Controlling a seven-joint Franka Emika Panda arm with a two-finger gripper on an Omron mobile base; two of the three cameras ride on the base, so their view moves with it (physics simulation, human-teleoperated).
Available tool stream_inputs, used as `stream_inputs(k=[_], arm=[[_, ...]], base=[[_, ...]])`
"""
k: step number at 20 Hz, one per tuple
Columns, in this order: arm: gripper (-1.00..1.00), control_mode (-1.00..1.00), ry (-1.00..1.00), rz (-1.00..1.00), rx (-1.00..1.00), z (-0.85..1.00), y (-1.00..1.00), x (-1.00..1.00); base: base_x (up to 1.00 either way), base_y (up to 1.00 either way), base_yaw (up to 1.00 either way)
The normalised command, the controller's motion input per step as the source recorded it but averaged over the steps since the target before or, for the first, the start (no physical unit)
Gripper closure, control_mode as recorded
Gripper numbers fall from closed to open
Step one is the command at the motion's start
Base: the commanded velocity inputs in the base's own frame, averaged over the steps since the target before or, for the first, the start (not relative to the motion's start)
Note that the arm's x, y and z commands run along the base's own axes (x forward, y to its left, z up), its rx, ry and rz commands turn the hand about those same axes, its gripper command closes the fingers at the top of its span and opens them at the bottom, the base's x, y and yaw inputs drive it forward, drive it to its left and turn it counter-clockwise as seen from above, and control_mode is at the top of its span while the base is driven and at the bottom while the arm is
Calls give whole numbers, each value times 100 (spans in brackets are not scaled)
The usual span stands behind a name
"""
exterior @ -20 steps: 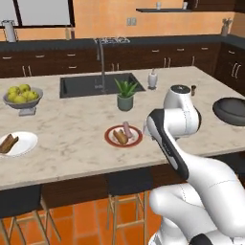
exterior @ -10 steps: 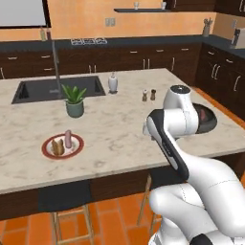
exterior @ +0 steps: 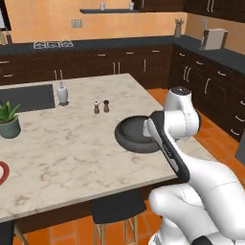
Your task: Place one bun and one sausage from the bowl on each plate.
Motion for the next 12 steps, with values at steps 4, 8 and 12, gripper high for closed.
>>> stream_inputs(k=[4, 8, 12], arm=[[-100, 100, 0, 0, 0, 0, 0, 0], [-100, 100, 0, 0, 0, 0, 0, 0], [-100, -100, 32, -3, -2, 4, -1, 64]], base=[[81, -11, -19], [53, 14, -1], [17, 4, 0]])
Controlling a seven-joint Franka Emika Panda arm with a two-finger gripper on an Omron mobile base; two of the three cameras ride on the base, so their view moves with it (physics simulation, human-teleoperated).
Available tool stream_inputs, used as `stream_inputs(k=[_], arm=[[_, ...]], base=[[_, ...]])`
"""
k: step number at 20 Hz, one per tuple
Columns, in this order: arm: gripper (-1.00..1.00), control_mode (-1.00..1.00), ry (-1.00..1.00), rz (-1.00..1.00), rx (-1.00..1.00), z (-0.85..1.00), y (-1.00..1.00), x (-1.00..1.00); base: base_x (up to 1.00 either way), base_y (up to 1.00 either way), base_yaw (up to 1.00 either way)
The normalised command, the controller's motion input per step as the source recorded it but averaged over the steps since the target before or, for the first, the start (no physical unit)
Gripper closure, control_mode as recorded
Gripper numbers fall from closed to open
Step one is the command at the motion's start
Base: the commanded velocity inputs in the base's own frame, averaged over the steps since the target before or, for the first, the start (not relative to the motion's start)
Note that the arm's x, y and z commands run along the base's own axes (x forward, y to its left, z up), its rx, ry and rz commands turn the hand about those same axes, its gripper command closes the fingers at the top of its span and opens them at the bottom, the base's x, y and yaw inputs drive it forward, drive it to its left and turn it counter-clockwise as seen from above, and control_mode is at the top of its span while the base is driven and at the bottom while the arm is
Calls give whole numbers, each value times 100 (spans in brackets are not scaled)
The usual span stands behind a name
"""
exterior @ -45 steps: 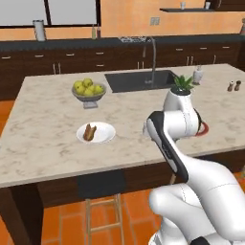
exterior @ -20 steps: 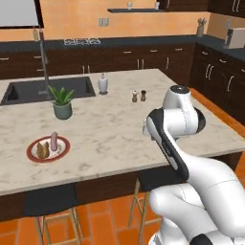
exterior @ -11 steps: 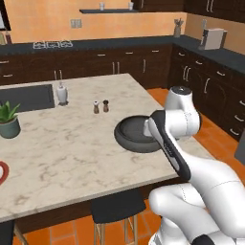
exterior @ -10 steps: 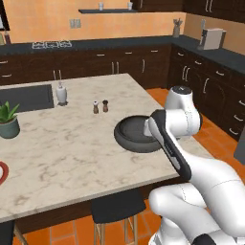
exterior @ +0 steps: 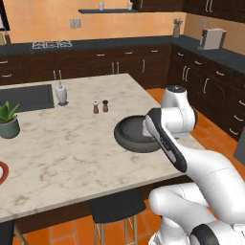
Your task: Place one bun and one sausage from the bowl on each plate.
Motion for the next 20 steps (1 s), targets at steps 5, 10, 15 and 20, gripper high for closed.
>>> stream_inputs(k=[5, 10, 15, 20], arm=[[-100, -100, 33, -7, -7, 0, -7, 100], [-100, -100, 4, -7, 10, -20, -51, 100], [-100, -100, -3, -8, 8, -45, -15, 100], [-100, -100, 2, -4, -2, -51, 1, 90]], base=[[0, 0, 0], [0, 0, 0], [0, 0, 0], [0, 0, 0]])
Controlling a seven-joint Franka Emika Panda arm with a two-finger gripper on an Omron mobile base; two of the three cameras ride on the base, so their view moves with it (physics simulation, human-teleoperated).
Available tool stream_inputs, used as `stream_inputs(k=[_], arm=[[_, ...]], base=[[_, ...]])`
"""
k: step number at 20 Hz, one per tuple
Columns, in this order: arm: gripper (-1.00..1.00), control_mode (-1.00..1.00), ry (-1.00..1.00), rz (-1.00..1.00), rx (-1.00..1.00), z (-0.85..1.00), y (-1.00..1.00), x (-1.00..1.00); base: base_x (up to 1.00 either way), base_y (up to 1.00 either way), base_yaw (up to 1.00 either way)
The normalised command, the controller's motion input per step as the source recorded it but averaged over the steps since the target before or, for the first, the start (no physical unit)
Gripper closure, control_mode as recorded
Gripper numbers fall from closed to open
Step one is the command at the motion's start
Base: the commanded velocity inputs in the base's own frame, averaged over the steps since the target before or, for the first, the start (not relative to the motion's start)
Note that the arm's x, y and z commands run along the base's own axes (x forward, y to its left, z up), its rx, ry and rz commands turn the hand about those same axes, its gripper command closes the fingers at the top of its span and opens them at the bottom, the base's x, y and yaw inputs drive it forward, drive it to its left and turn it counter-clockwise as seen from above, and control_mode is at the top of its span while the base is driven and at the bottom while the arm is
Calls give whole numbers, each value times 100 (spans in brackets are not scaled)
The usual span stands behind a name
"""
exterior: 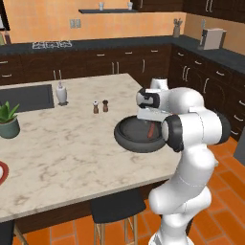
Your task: Place one bun and one sausage from the bowl on each plate.
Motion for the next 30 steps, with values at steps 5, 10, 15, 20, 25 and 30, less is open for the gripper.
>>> stream_inputs(k=[5, 10, 15, 20, 25, 30], arm=[[-100, -100, -1, 0, 0, -55, 0, 24], [-100, -100, 0, 0, 0, -32, 1, -18], [100, -100, 0, 0, 0, -38, 15, -27], [100, -100, 0, 0, 0, -53, 9, -60], [100, -100, -1, -1, 0, -15, 0, -38], [100, -100, -3, 0, -5, 90, 30, -41]], base=[[0, 0, 0], [0, 0, 0], [0, 0, 0], [0, 0, 0], [0, 0, 0], [0, 0, 0]])
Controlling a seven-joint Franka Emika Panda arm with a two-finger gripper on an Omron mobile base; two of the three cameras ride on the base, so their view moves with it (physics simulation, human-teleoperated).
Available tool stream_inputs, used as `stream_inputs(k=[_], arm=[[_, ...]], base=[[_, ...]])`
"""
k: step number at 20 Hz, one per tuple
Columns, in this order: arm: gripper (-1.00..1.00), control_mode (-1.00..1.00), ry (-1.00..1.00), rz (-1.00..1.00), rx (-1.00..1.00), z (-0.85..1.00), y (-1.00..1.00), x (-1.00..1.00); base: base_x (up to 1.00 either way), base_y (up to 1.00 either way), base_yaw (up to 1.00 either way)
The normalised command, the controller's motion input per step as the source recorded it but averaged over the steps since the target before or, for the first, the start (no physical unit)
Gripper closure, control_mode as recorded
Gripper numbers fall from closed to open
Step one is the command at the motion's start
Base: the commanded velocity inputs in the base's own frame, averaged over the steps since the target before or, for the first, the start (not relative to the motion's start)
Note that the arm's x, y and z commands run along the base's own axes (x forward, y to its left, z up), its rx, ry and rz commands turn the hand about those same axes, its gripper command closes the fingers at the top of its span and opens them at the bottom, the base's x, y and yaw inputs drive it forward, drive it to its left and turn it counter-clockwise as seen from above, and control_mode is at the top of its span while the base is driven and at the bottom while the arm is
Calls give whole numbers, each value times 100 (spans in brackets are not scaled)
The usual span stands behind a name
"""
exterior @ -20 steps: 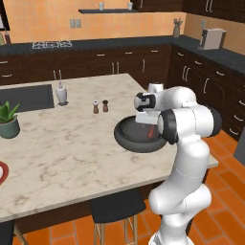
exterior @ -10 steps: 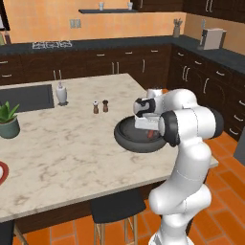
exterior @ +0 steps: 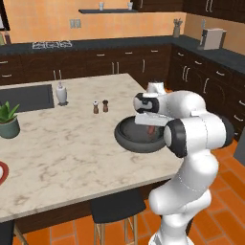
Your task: Place one bun and one sausage from the bowl on each plate.
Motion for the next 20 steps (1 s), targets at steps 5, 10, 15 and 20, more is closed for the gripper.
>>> stream_inputs(k=[5, 10, 15, 20], arm=[[100, -100, -7, 0, 0, 80, 17, -97], [100, -100, -17, 5, 0, 49, 24, -100], [100, -100, -8, 11, -5, 14, 49, -100], [100, -100, -2, 7, -2, -10, 0, -80]], base=[[0, 0, 0], [0, 0, 0], [0, 0, 0], [0, 0, 0]])
